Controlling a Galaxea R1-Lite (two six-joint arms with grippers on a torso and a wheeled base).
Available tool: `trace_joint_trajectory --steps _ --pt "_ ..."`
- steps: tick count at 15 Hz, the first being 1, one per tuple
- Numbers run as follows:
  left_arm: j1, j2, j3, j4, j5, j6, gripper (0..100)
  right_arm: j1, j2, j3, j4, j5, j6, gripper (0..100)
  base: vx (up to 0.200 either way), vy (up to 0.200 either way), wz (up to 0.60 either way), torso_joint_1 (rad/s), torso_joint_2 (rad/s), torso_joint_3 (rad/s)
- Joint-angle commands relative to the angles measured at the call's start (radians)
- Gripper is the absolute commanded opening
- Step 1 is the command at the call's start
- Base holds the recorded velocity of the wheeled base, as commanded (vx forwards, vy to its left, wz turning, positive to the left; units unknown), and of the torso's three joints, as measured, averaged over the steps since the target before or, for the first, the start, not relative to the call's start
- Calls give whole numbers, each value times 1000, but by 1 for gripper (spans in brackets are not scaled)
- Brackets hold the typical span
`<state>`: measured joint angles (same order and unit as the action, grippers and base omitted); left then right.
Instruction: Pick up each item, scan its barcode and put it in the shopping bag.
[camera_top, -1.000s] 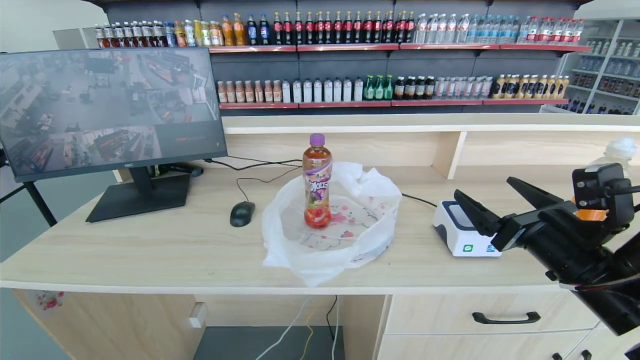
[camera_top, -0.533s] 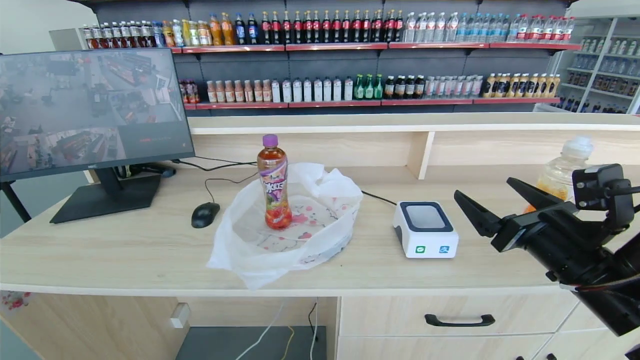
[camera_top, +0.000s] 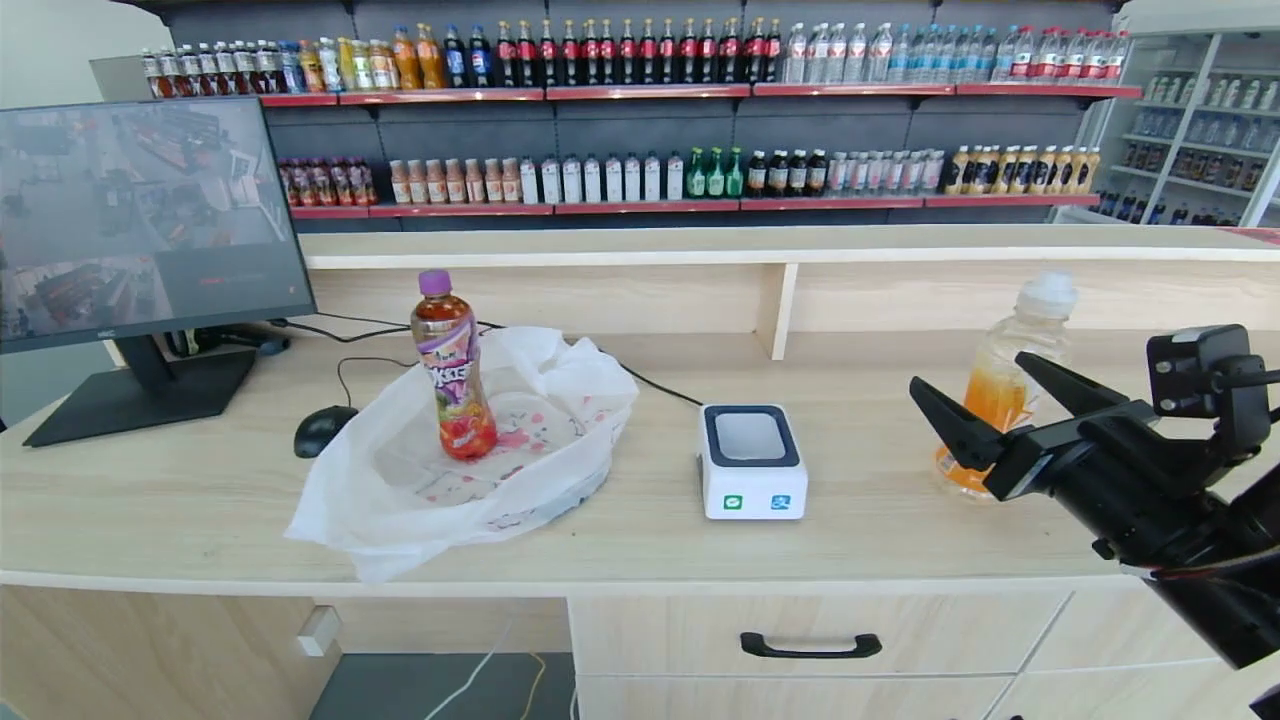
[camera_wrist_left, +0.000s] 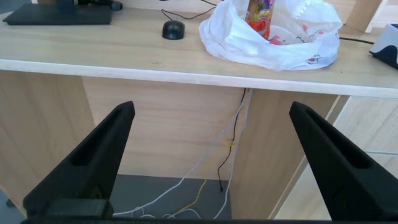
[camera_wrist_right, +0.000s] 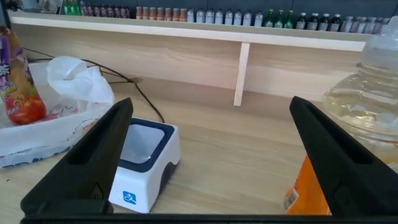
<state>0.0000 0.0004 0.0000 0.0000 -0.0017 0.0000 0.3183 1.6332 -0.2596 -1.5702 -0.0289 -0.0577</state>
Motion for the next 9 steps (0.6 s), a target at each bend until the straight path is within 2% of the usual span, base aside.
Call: trace_joint_trajectory --steps 1,8,9 --pt "0 0 0 0 0 0 100 -1 2 2 -1 0 -1 100 0 -200 0 7 2 -2" --pt "0 0 0 0 0 0 100 1 -3 6 -1 0 2 100 0 -200 0 4 2 2" --pt "0 0 0 0 0 0 100 5 -3 8 -1 0 4 100 0 0 0 0 0 0"
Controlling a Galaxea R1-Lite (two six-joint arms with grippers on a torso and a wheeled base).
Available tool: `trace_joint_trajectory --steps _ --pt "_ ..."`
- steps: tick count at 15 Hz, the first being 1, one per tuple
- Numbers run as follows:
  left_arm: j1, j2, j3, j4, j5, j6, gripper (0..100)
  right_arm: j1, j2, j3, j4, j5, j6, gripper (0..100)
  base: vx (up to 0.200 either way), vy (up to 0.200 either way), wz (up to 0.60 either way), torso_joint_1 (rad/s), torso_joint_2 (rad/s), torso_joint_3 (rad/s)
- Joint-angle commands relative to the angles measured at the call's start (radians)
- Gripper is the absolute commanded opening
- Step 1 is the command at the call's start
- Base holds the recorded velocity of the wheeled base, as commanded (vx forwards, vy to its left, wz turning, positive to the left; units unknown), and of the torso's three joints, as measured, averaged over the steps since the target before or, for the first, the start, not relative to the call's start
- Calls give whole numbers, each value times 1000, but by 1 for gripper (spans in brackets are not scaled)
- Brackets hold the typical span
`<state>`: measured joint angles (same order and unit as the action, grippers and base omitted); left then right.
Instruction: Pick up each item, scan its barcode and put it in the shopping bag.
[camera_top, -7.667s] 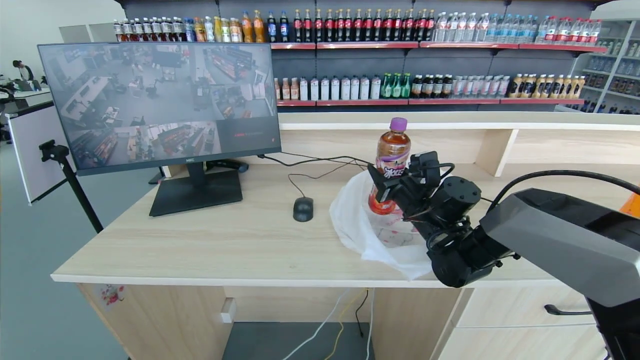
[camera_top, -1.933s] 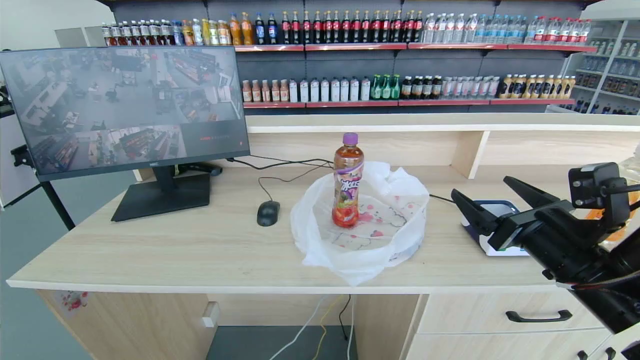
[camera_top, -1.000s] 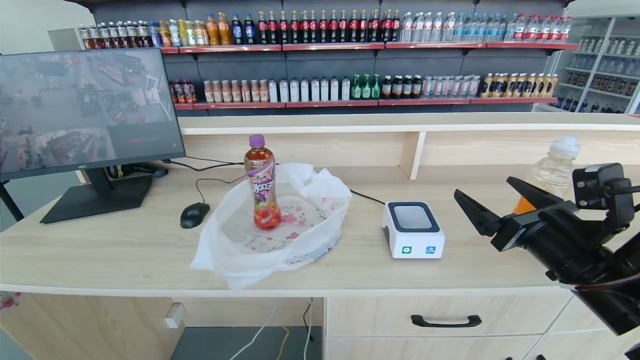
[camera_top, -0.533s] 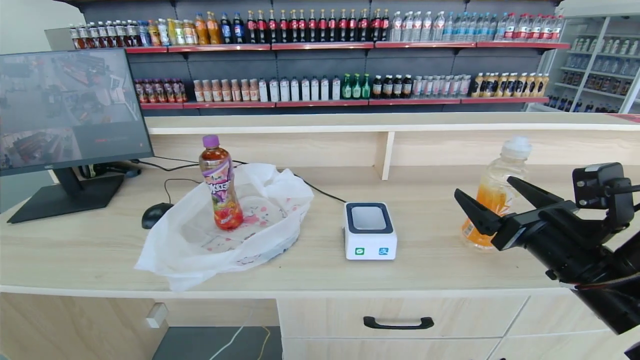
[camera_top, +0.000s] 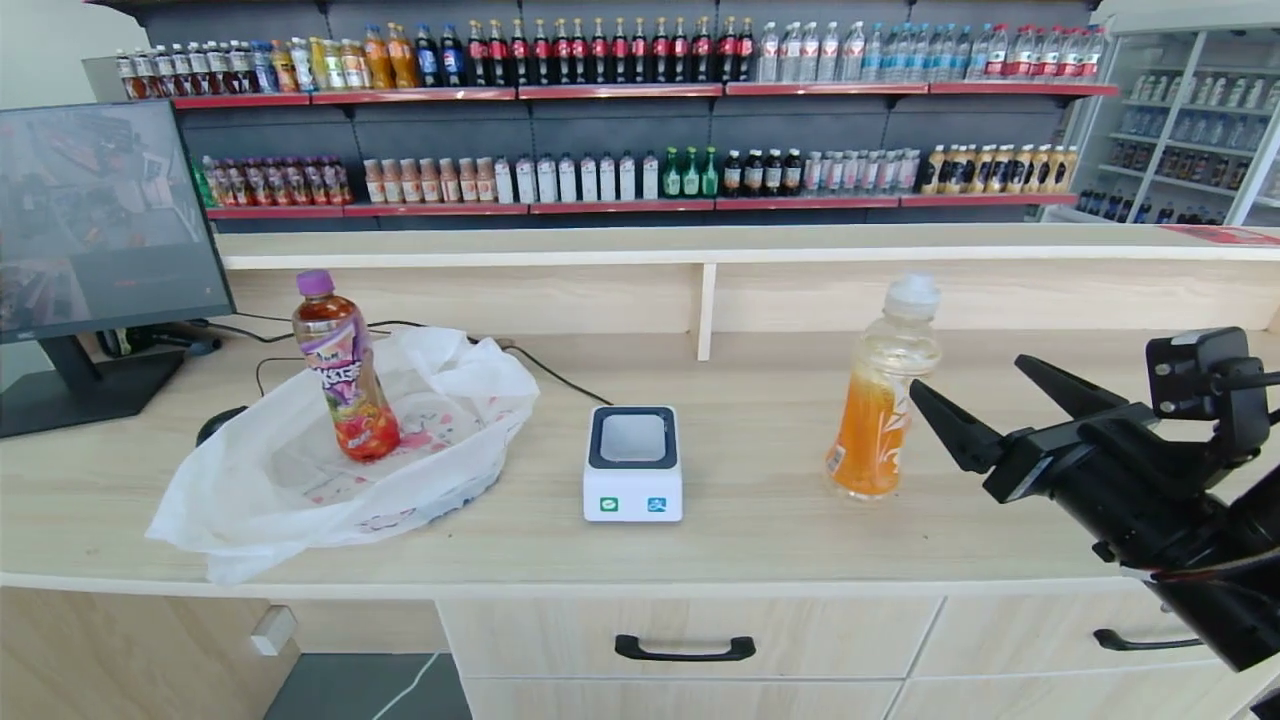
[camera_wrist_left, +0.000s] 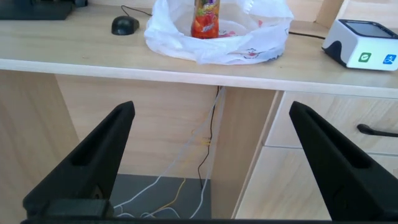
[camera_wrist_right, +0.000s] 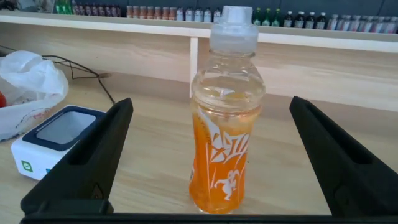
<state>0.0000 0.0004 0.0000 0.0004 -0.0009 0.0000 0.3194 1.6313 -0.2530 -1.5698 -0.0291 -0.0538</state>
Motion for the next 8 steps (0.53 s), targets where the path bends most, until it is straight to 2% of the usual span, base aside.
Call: trace_joint_trajectory --steps 1,6,8 --pt "0 0 0 0 -1 0 100 4 2 6 -1 0 0 100 0 0 0 0 0 0" --pt "0 0 0 0 -1 0 100 37 53 -3 -1 0 0 100 0 0 0 0 0 0" --pt "0 0 0 0 -1 0 100 24 85 1 -1 0 6 100 0 0 0 0 0 0"
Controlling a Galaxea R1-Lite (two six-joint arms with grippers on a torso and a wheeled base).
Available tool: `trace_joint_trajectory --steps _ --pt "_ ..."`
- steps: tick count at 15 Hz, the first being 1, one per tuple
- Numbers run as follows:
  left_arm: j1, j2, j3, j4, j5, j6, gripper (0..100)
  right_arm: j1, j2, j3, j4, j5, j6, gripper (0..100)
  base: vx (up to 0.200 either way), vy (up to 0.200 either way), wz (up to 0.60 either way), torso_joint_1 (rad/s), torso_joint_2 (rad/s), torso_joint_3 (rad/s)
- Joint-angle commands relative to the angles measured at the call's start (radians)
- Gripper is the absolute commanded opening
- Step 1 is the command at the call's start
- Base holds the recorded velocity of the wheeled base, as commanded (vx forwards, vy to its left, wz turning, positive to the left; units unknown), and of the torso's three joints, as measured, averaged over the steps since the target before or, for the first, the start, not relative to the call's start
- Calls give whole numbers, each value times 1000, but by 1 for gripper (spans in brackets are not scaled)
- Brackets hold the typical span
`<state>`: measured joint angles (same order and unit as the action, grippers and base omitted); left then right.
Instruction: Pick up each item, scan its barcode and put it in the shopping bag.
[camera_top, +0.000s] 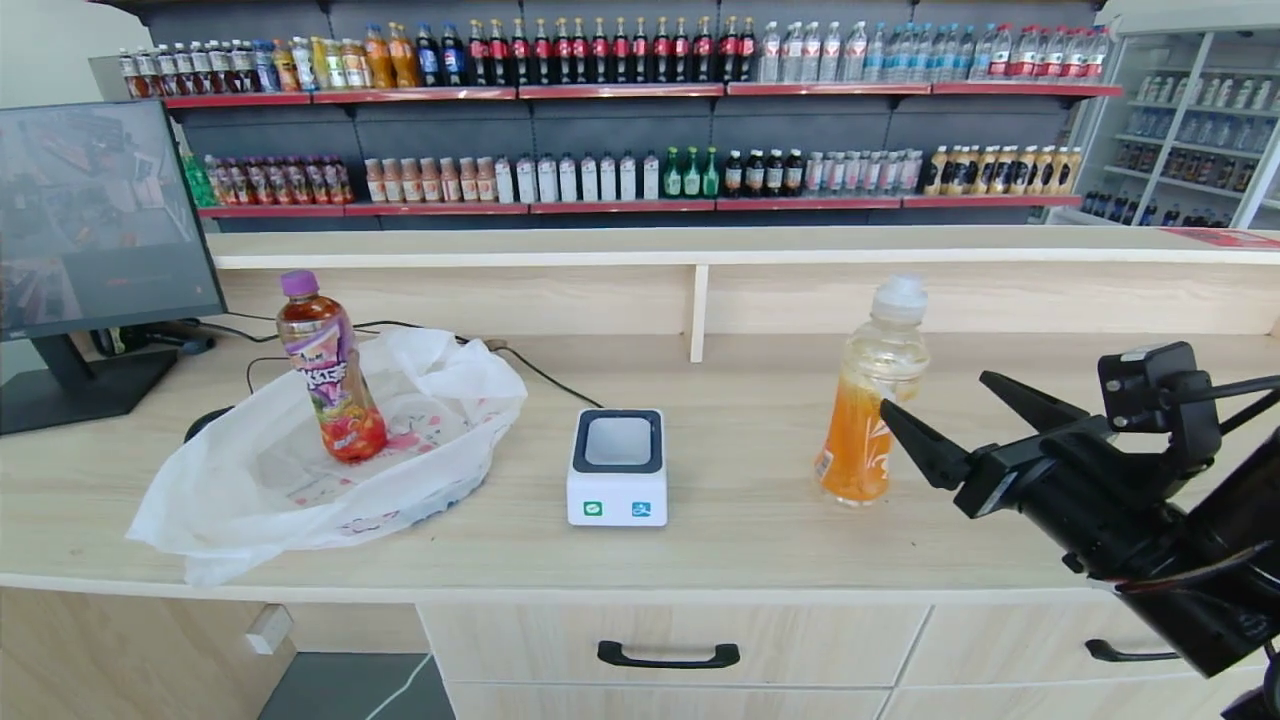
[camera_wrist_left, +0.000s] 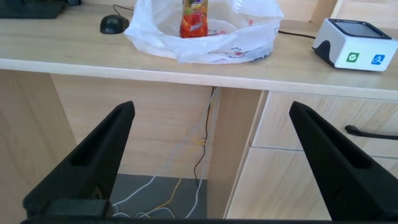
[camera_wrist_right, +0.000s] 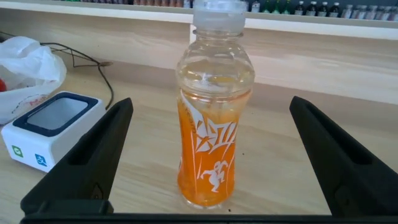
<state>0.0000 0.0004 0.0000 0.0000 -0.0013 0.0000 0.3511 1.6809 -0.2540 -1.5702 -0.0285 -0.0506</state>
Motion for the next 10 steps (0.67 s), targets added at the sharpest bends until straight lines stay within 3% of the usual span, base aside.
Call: trace_joint_trajectory --steps 1,6,10 --pt "0 0 0 0 0 0 100 -11 54 -5 -1 -1 3 100 0 0 0 0 0 0" --pt "0 0 0 0 0 0 100 -15 146 -36 -1 -1 3 100 0 0 0 0 0 0" --pt "0 0 0 0 0 0 100 -4 234 -134 -1 -77 12 100 0 0 0 0 0 0"
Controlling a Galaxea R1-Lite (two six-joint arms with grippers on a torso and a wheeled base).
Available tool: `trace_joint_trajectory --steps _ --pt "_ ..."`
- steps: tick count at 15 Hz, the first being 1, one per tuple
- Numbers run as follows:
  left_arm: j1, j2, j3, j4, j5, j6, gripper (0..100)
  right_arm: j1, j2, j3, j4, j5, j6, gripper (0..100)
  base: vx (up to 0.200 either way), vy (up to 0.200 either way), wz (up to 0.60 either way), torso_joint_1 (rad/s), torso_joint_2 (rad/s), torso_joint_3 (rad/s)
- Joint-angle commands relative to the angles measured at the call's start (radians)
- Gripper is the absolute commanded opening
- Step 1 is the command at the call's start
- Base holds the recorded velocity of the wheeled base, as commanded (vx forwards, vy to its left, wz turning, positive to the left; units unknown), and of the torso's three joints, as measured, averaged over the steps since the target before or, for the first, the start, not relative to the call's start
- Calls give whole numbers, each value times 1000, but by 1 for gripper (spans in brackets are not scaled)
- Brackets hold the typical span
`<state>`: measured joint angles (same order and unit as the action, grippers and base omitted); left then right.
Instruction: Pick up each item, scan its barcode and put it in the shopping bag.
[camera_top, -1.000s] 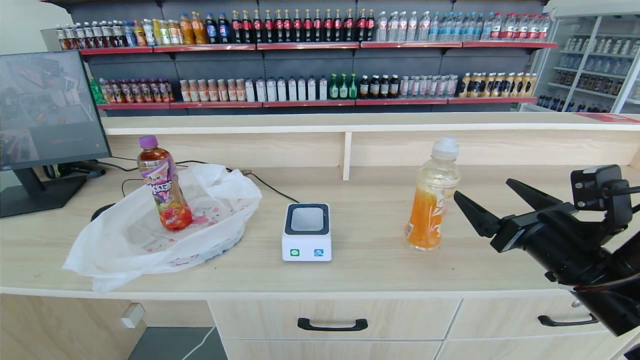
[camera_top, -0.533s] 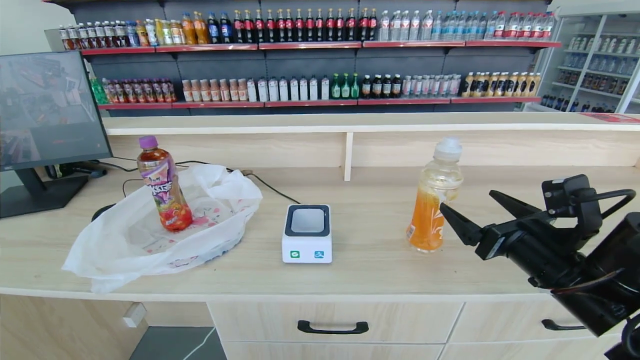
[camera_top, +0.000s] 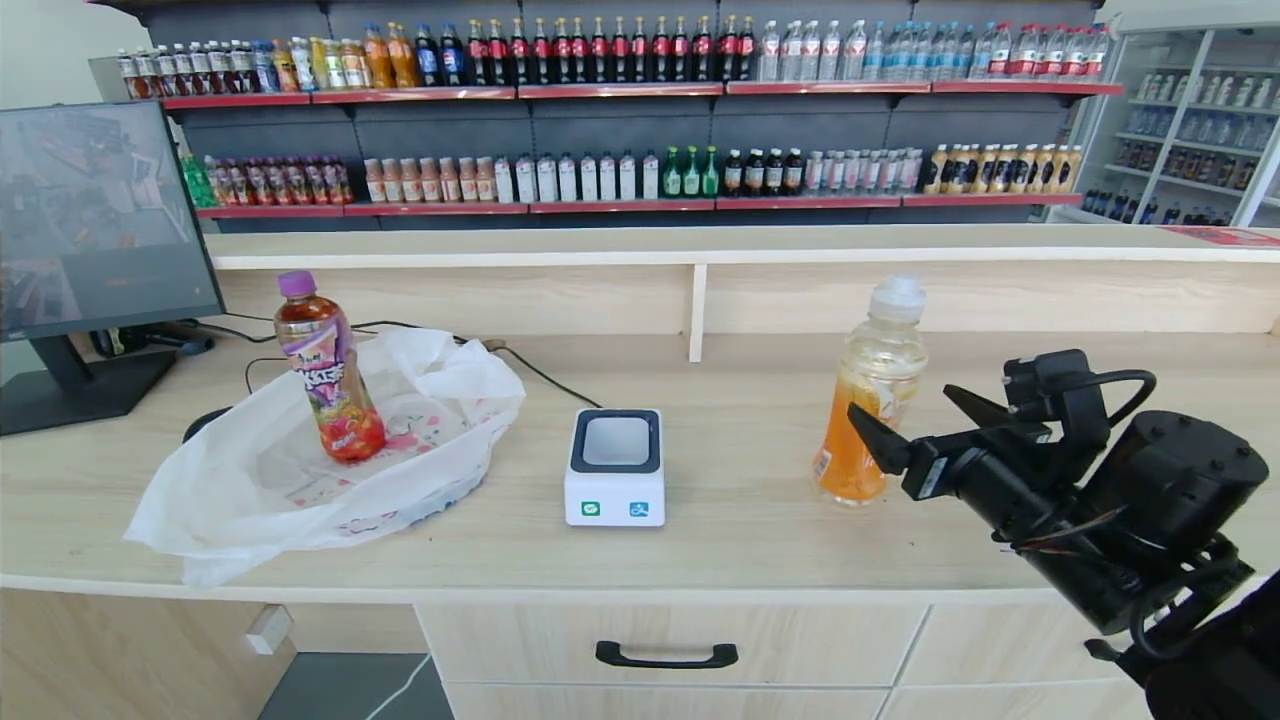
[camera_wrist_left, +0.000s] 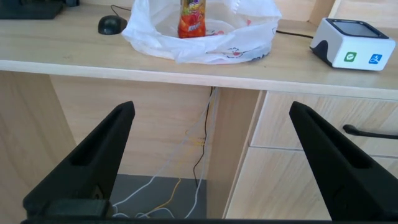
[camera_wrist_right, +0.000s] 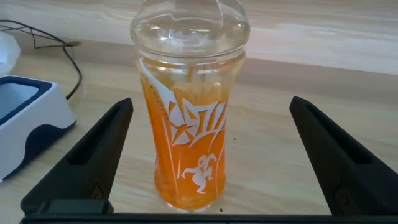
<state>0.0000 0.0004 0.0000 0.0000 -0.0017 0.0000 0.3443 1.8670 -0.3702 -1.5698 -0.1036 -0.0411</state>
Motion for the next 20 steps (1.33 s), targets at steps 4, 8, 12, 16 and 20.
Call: trace_joint_trajectory --steps 4,8,12,16,20 --pt "0 0 0 0 0 0 100 -27 86 -36 -1 -2 7 100 0 0 0 0 0 0" --pt "0 0 0 0 0 0 100 -28 121 -84 -1 -53 40 100 0 0 0 0 0 0" --pt "0 0 0 0 0 0 100 -18 153 -131 -1 -90 55 100 0 0 0 0 0 0" --pt "0 0 0 0 0 0 100 10 172 -157 -1 -90 55 100 0 0 0 0 0 0" --pt "0 0 0 0 2 0 100 10 187 -179 -1 -91 55 100 0 0 0 0 0 0"
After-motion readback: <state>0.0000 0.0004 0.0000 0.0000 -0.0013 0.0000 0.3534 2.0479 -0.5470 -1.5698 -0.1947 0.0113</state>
